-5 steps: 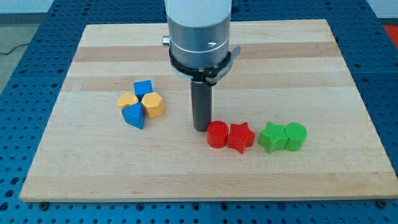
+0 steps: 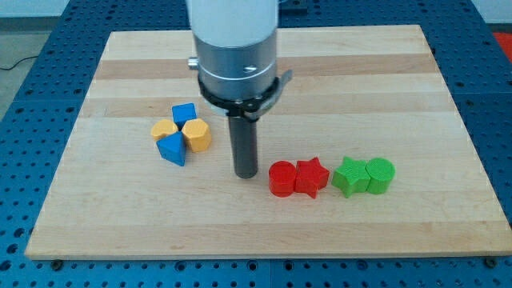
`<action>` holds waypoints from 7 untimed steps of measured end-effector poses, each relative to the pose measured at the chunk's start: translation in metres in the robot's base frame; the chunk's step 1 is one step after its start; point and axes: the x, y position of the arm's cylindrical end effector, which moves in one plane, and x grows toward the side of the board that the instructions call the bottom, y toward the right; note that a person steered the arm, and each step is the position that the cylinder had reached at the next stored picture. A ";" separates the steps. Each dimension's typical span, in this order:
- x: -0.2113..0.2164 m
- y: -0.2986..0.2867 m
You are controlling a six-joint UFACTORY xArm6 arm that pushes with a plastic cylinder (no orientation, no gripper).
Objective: Place your hand at the right of the yellow hexagon
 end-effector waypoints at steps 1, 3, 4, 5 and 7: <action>0.003 -0.006; 0.019 -0.006; 0.020 -0.009; 0.020 -0.026; -0.035 -0.018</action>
